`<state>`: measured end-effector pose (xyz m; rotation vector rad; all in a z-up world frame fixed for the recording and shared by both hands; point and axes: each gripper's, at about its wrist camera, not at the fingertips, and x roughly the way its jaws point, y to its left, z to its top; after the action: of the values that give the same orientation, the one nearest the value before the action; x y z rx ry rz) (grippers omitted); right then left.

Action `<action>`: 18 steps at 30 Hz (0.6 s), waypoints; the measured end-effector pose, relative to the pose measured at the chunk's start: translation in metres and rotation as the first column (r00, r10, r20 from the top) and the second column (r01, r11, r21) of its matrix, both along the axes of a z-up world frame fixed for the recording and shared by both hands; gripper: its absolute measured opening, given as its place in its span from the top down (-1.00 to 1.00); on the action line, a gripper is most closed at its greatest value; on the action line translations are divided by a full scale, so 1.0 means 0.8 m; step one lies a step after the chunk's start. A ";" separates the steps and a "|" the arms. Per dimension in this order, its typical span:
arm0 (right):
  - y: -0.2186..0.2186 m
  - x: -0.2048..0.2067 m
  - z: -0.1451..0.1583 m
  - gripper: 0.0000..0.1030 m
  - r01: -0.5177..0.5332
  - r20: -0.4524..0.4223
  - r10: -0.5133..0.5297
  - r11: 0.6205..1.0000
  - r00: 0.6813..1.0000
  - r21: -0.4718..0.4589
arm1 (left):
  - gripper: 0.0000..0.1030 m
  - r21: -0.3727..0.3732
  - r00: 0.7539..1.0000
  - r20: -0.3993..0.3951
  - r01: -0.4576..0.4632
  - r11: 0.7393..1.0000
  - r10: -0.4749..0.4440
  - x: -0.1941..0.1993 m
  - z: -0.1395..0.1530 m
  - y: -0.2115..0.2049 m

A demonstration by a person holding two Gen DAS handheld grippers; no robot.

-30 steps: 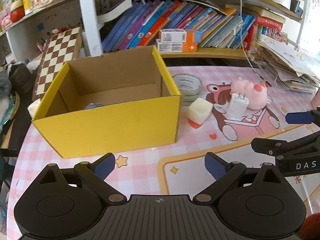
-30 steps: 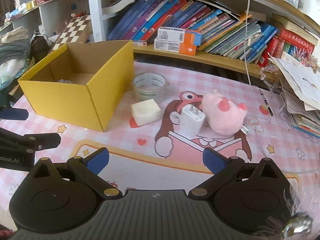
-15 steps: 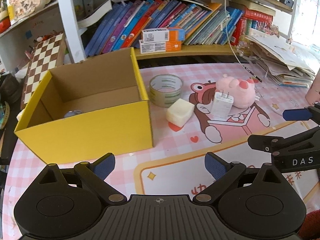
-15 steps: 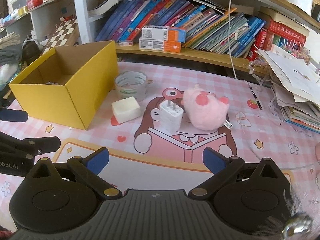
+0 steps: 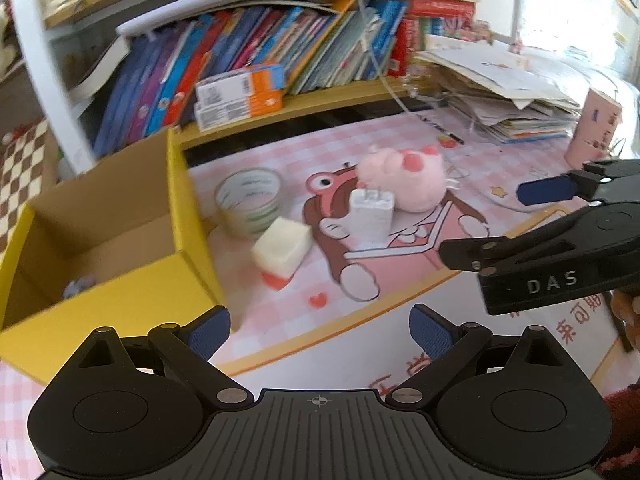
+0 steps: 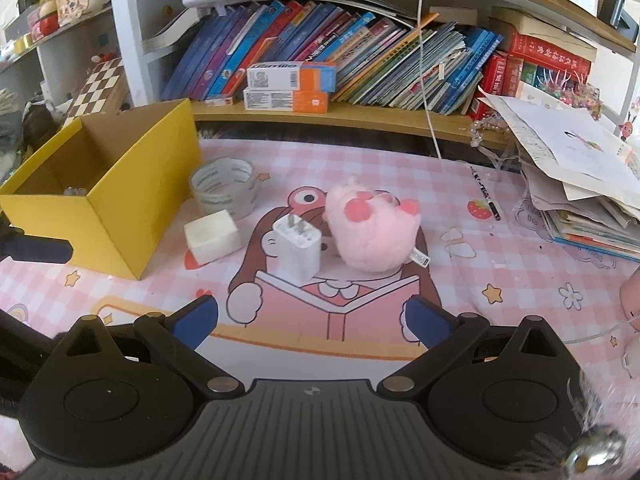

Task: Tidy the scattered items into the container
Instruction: 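Move the left tool to the white charger while the right tool approaches the pink plush pig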

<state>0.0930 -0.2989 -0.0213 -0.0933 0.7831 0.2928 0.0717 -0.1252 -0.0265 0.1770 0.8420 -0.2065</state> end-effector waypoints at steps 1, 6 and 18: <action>-0.002 0.002 0.000 -0.97 0.001 0.001 -0.001 1.000 1.000 0.001 | -0.90 -0.001 1.000 0.002 0.006 1.000 -0.006 0.002 0.000 -0.002; -0.010 0.013 -0.003 -0.97 0.011 0.000 -0.011 1.000 1.000 0.004 | -0.90 -0.012 1.000 0.003 0.025 1.000 -0.025 0.019 -0.003 -0.011; -0.031 0.047 -0.011 -0.95 0.047 0.004 -0.047 0.999 0.999 0.009 | -0.89 -0.011 0.997 0.013 0.072 0.997 -0.071 0.050 -0.014 -0.031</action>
<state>0.1307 -0.3239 -0.0302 -0.0672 0.7788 0.2519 0.1114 -0.1496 -0.0374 0.1976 0.8226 -0.2771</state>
